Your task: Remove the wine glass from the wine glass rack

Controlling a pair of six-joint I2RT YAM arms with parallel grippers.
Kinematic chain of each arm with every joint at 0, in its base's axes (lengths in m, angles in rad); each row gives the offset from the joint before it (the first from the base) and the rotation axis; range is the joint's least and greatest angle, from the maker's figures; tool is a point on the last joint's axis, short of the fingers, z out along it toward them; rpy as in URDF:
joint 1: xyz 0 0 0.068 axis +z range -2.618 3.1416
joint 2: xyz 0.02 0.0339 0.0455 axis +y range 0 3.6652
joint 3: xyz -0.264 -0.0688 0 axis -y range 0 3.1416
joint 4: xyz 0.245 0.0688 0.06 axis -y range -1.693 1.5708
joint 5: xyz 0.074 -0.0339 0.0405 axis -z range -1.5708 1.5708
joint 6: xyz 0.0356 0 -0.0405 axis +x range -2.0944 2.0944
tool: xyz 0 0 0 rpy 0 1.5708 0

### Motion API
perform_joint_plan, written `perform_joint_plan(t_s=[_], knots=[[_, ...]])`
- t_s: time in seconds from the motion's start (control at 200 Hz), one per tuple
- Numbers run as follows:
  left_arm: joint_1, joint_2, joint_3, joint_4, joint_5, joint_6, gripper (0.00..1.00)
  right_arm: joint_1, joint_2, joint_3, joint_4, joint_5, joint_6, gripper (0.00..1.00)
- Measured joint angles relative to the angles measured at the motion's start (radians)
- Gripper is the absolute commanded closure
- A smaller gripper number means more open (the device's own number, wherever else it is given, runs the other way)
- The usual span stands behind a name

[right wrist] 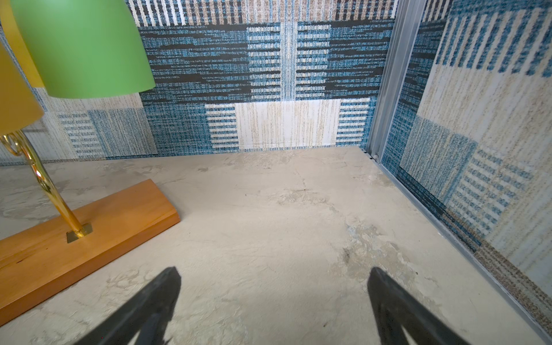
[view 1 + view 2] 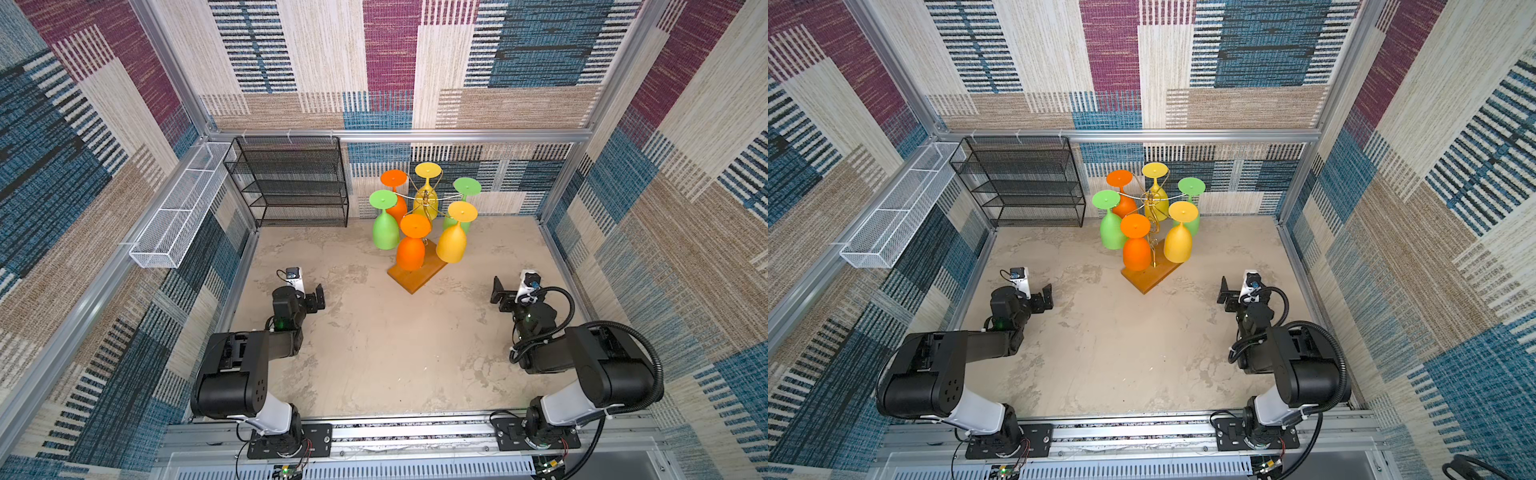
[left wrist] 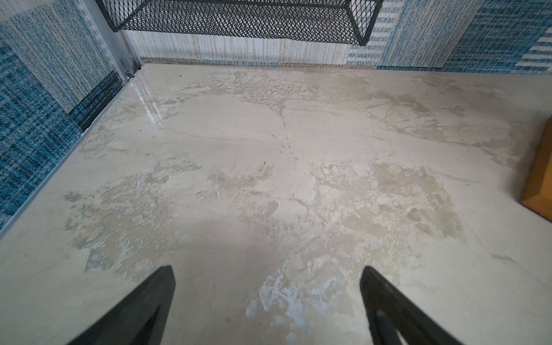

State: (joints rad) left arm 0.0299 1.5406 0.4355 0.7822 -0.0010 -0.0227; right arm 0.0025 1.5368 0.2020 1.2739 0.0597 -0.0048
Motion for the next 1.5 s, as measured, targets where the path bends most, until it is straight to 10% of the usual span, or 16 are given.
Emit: perform_joint_plan(t_s=[0.32, 0.711, 1.047, 1.497], knots=[[-0.054, -0.200, 0.080, -0.201, -0.104, 0.000, 0.00, 0.034, -0.259, -0.015, -0.115, 0.089, 0.010, 0.02], [-0.221, -0.420, 0.381, -0.639, -0.192, -0.031, 0.07, 0.087, -0.724, 0.351, -0.838, 0.246, 0.329, 0.09], [-0.329, -0.543, 0.458, -0.827, 0.119, 0.004, 0.08, 0.393, -0.580, 0.740, -1.221, -0.022, 0.600, 0.17], [-0.412, -0.595, 0.458, -0.858, 0.294, 0.056, 0.09, 0.628, -0.357, 0.847, -1.172, -0.086, 1.042, 0.35]])
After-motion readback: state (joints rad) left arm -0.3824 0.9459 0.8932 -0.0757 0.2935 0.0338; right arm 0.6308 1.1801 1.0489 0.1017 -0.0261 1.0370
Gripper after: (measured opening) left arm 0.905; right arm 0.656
